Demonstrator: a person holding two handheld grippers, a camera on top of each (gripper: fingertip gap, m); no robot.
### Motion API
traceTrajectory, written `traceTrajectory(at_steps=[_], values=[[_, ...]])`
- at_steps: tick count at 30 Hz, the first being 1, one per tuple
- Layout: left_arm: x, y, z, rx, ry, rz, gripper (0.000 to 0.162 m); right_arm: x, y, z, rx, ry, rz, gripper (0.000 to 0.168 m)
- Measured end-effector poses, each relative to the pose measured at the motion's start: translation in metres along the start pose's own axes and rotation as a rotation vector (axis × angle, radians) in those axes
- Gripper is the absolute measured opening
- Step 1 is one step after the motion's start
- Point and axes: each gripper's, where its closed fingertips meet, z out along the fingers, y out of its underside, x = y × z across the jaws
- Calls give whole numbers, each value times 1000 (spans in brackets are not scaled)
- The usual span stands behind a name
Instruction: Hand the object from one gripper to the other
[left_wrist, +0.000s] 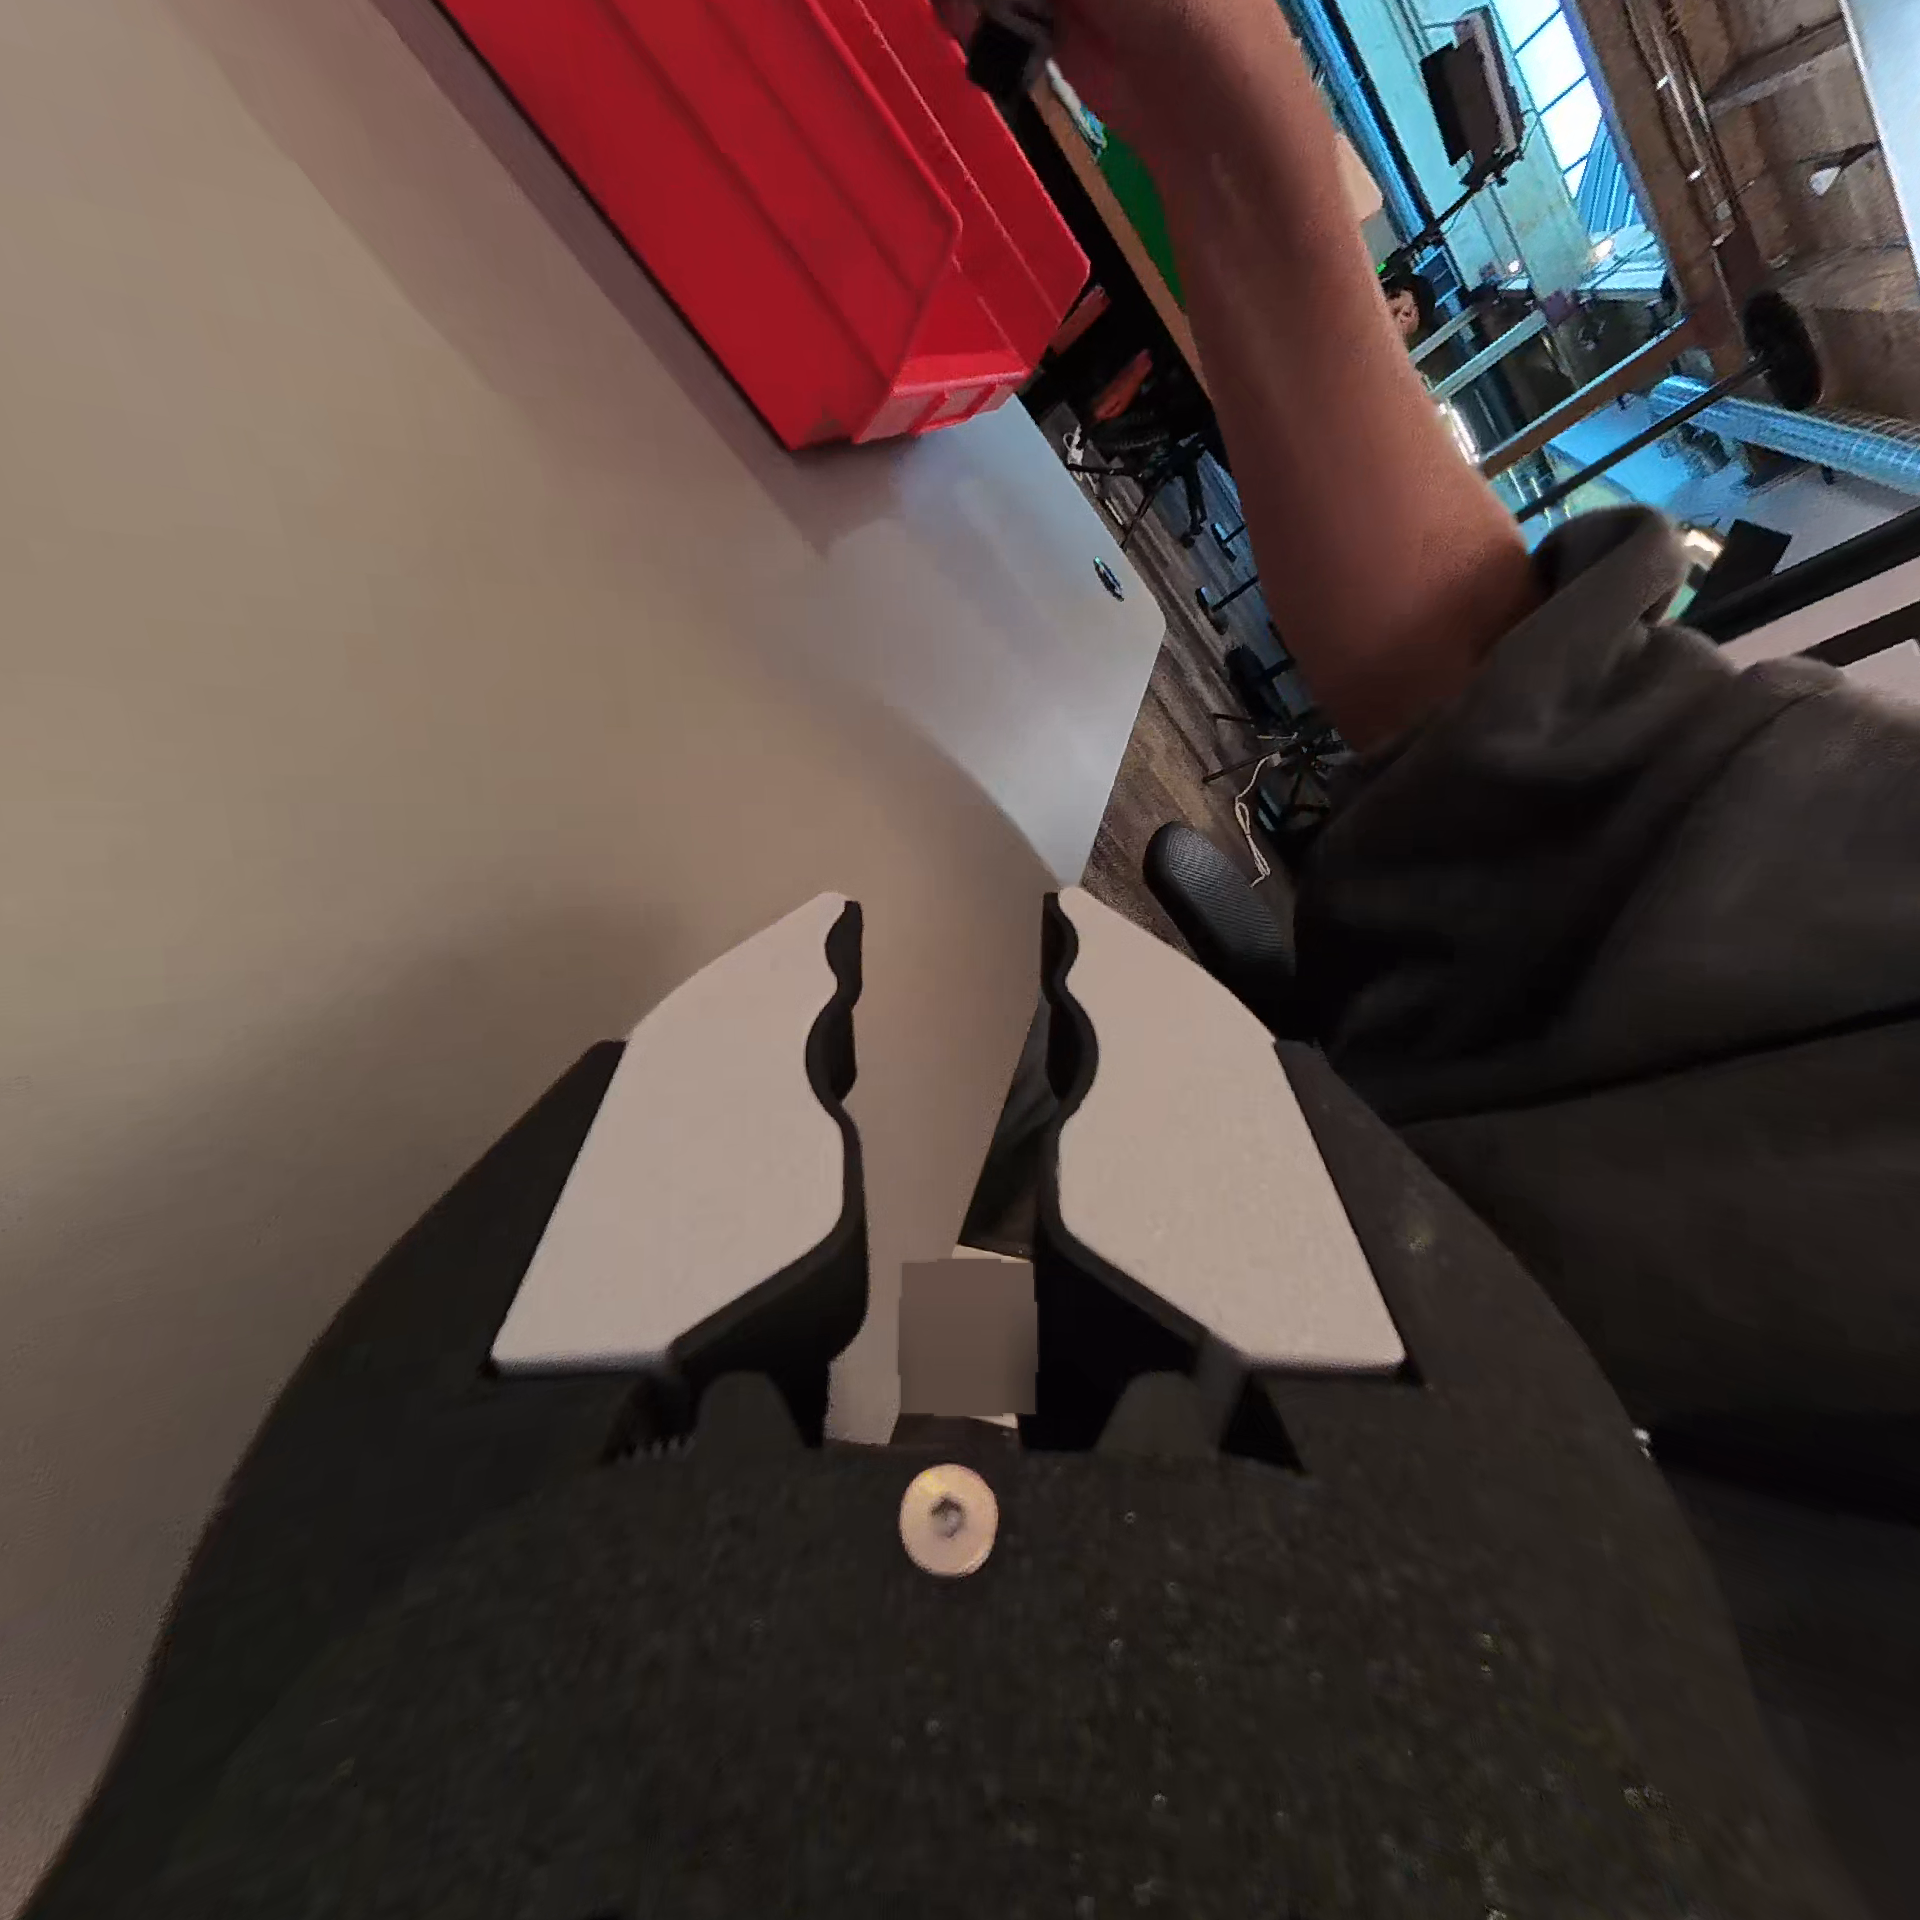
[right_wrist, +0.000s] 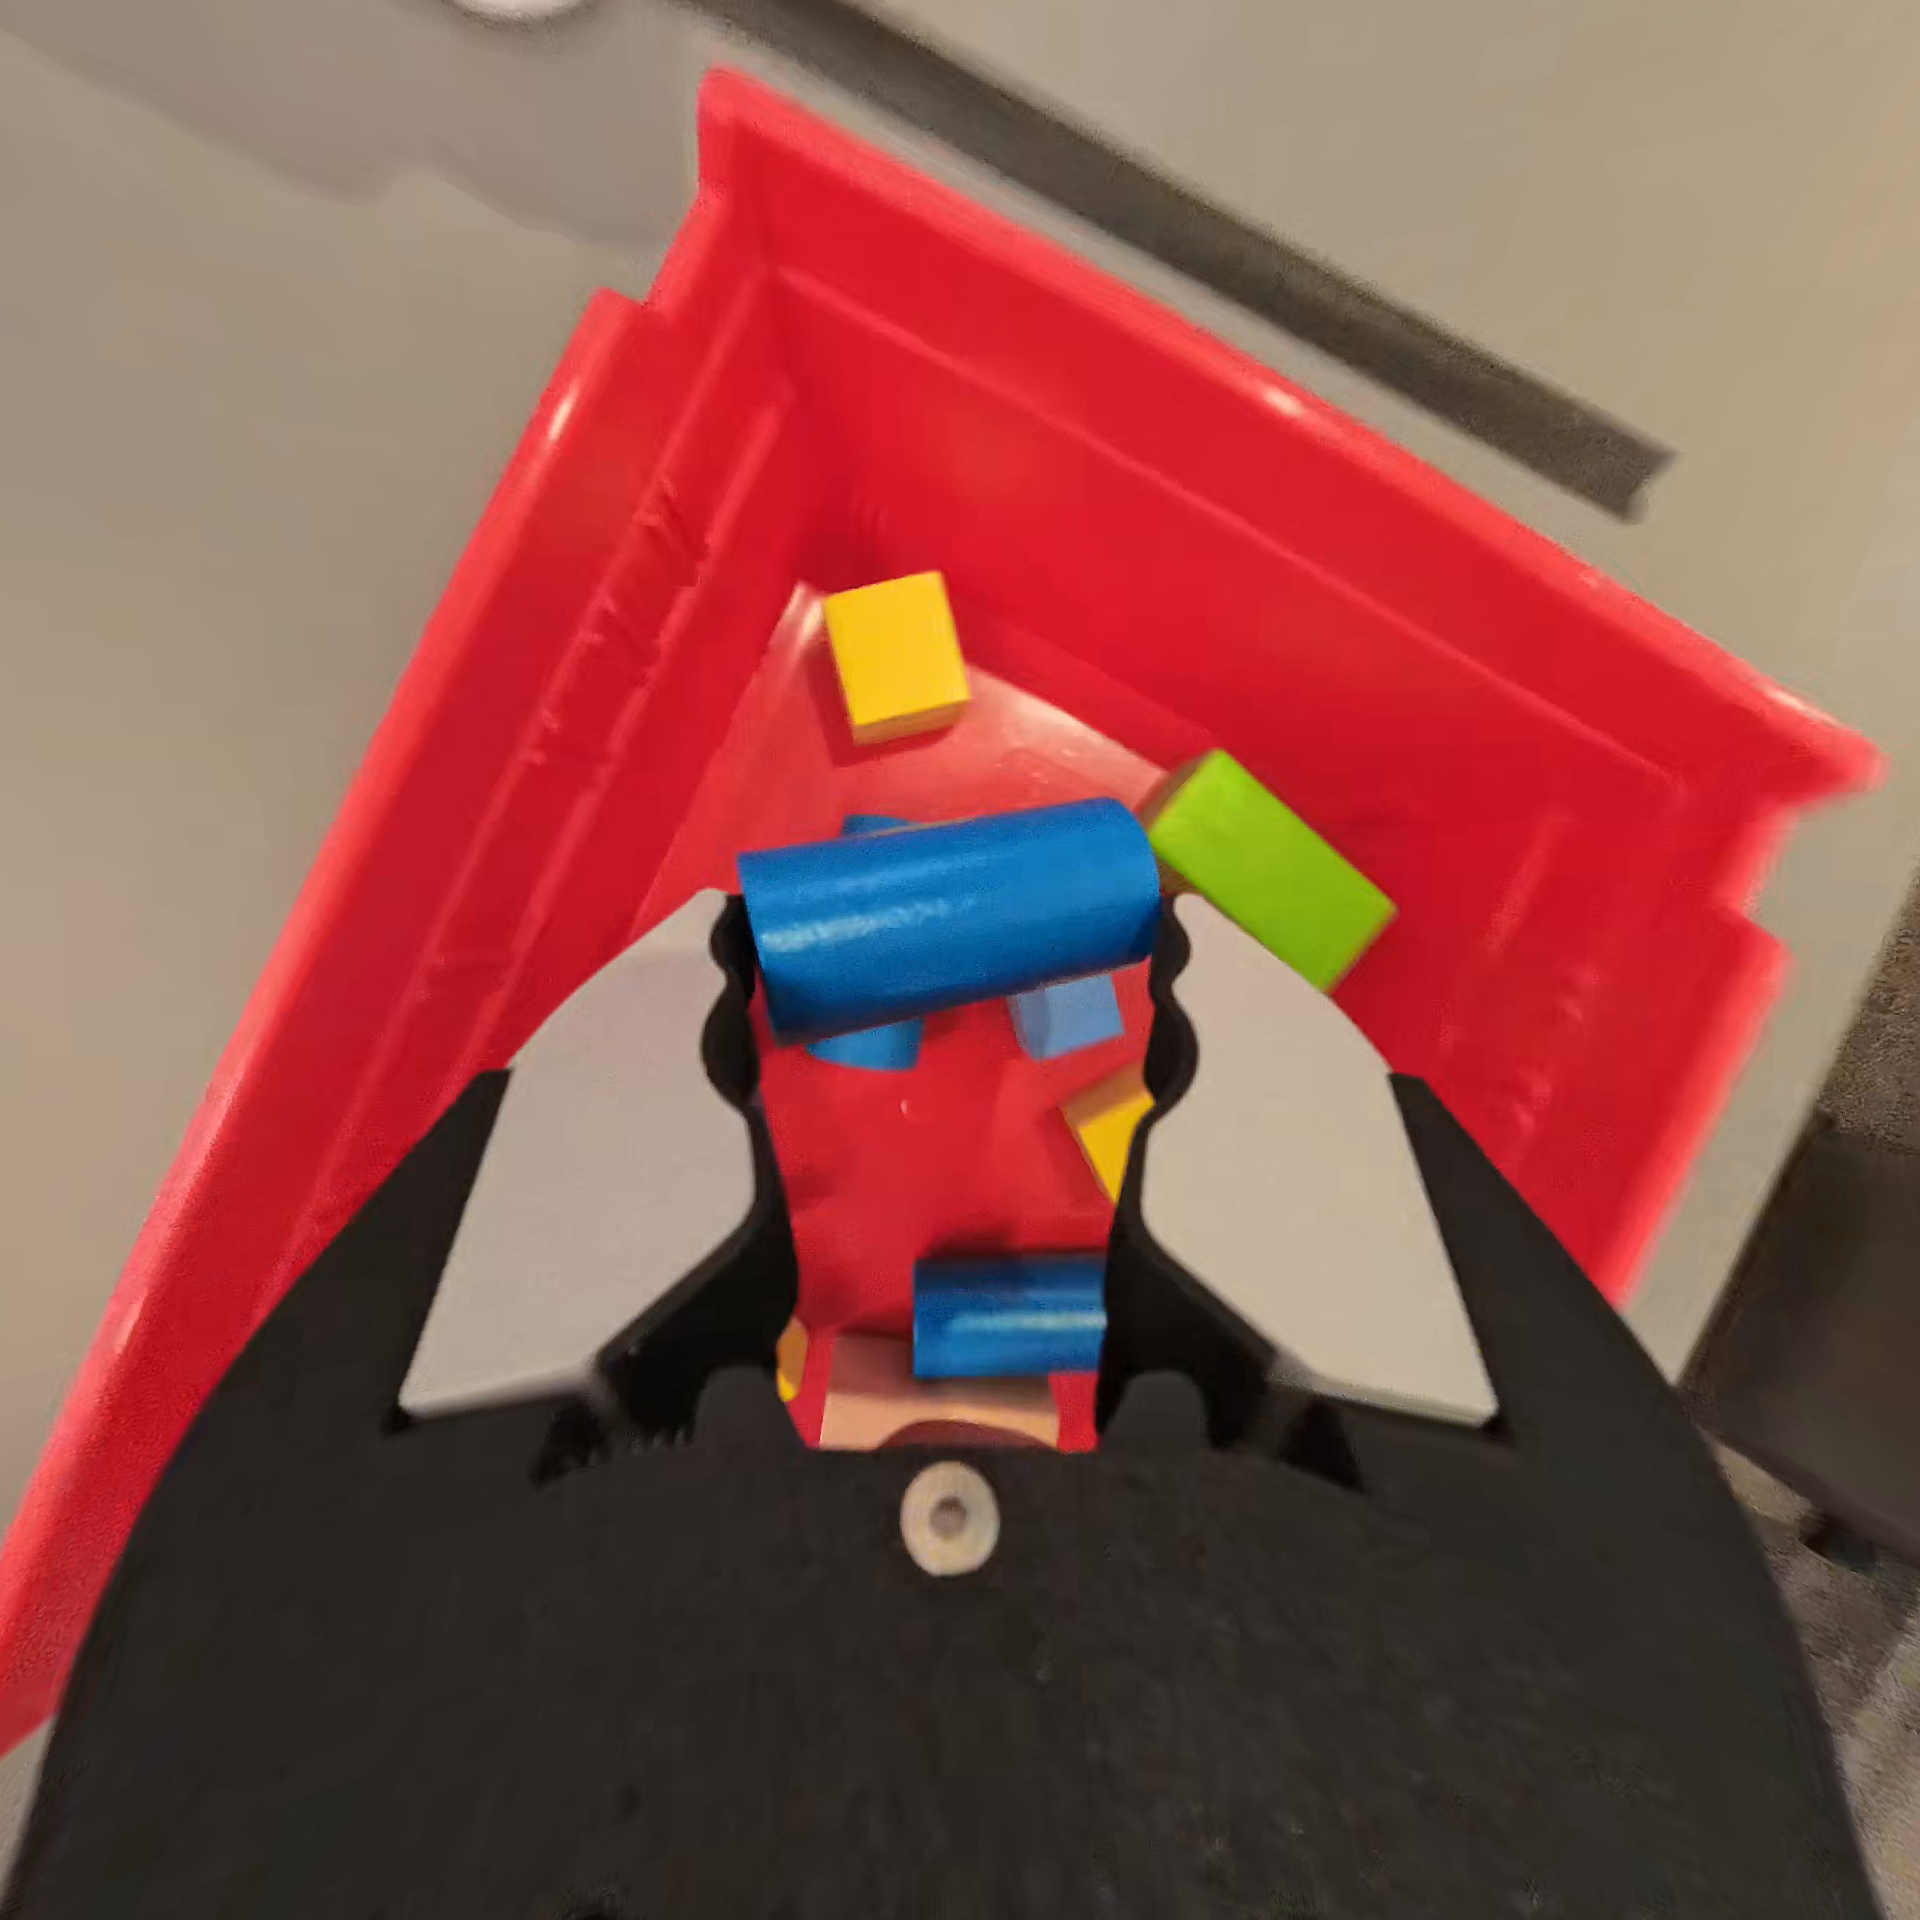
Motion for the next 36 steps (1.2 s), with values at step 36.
traceTrajectory(at_steps=[36], values=[[-136,-144,-191,-74,-908,391,39,-291,173,-105,626,-499,15,65]])
